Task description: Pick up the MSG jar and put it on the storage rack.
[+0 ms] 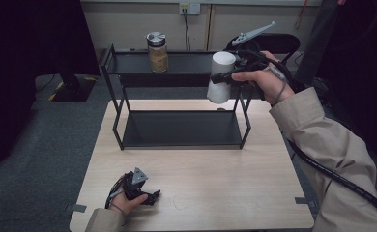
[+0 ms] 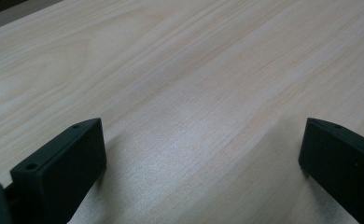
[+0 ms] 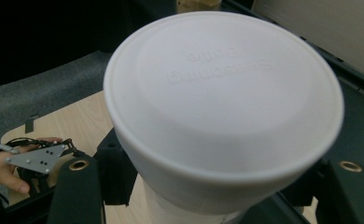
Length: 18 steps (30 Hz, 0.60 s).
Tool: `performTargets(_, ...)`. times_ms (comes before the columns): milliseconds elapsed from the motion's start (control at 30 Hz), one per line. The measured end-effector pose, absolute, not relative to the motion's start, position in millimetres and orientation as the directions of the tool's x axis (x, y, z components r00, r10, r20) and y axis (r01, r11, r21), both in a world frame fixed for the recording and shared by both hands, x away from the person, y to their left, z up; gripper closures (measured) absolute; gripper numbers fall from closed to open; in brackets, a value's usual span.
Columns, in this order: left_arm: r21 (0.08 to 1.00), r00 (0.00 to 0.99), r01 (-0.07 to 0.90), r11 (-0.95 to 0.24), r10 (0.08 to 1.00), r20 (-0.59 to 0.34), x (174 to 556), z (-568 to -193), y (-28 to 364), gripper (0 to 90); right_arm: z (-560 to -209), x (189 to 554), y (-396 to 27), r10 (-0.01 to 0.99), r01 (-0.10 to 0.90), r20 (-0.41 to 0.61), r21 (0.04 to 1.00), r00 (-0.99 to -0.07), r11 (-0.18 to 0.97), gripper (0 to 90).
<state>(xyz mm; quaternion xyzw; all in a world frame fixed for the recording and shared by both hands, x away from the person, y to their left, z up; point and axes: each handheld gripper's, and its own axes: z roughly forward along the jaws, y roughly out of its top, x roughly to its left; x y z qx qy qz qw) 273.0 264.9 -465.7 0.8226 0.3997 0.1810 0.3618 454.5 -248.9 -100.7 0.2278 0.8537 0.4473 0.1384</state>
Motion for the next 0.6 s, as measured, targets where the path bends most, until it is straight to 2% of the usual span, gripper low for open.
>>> performTargets(600,0.740,0.614,0.527,-0.417,0.790,0.008,273,-466,265,0.0,-67,466,-222,0.591,0.277,-0.054,0.847,-0.805,0.454,34.7)
